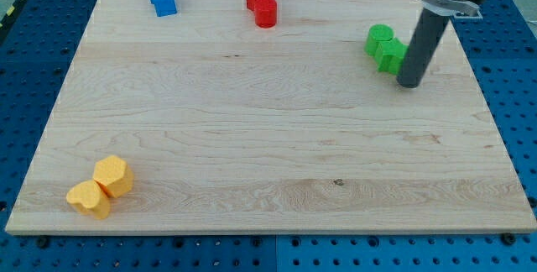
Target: Push the green blocks to the left
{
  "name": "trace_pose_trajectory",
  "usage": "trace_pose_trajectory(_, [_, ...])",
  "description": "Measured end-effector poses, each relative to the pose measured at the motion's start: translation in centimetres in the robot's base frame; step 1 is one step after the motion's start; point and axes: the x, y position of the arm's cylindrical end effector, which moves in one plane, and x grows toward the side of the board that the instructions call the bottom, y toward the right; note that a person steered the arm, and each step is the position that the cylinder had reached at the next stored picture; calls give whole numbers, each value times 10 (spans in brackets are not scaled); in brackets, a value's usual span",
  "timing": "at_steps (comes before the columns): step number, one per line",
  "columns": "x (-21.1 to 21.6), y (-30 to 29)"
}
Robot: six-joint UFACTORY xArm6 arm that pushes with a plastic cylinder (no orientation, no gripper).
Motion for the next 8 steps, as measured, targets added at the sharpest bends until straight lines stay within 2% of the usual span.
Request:
trace_pose_trajectory(2, [-3, 23])
trace_pose_trajectory(6, [-50, 8])
trace_pose_trajectory(8, [-55, 2])
